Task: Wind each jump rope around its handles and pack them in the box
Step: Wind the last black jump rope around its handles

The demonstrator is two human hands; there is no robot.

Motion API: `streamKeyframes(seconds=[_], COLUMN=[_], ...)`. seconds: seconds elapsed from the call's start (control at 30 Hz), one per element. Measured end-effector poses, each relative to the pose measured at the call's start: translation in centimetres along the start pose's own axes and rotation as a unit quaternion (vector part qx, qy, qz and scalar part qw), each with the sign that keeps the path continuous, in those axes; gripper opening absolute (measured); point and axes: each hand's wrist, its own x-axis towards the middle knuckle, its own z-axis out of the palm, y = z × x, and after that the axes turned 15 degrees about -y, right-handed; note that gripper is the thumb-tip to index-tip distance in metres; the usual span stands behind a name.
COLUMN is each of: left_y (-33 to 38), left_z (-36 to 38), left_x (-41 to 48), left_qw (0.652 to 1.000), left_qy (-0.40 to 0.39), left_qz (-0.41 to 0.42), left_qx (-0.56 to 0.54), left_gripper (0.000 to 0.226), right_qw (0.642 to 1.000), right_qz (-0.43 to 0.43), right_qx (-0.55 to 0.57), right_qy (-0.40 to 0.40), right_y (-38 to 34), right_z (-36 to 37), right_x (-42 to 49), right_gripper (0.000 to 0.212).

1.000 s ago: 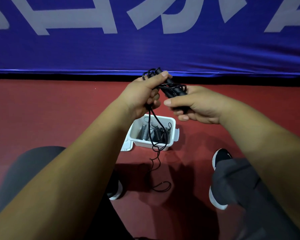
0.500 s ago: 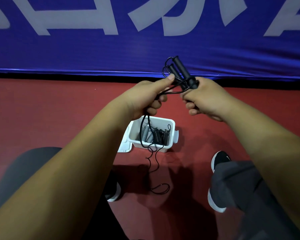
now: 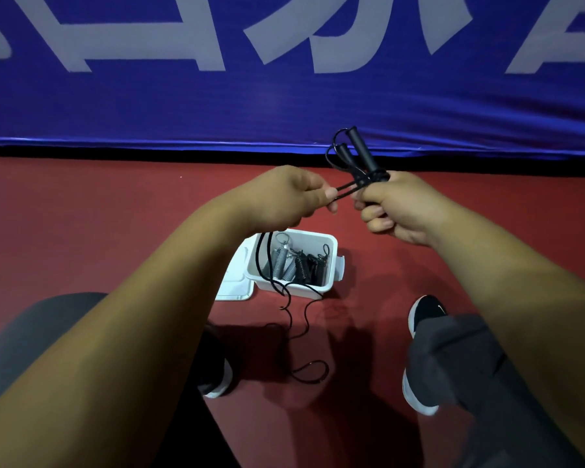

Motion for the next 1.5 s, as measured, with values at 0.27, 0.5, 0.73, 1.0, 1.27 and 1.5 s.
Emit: streamKeyframes(seconds=[0.27,0.5,0.73,1.0,1.27,1.5], left_y=[-2.0,-1.3,-2.0,-3.3,-3.1,-2.0], left_z=[0.8,0.6,0.3,2.4,1.3,-0.1], left_x=[-0.3,-1.3,-0.9,0.7,0.6,0.3], left_qw=[0.999,0.978,0.980,0.993,0.954,0.939], left_qy=[-0.047,-0.186,-0.193,-0.059,-0.012,-0.080], left_qz=[-0.004,0.051,-0.032,-0.086,0.064,0.122], left_qx=[-0.018,-0.076,-0.027,-0.057,-0.292,-0.311], left_gripper=[0.021,0.033,0.036,0.023,0.050,0.037], right_qw=[0.987,0.997,0.994,0.968,0.921,0.872], right_qz=[0.021,0.023,0.034,0.115,0.167,0.232], right_qx=[0.060,0.066,0.088,0.069,0.035,-0.031], right_qy=[-0.148,-0.033,-0.058,-0.213,-0.352,-0.430], right_y=[-1.1,-1.2,-1.4,-2.6,-2.0,-0.6], right_z=[0.9,1.1,0.9,0.8,1.5,2.0], right_x=[-2.1,-1.9,-2.0,-3.7,-4.8,-4.5], right_gripper=[0.027,0.024,0.020,0.025,0.023,0.050])
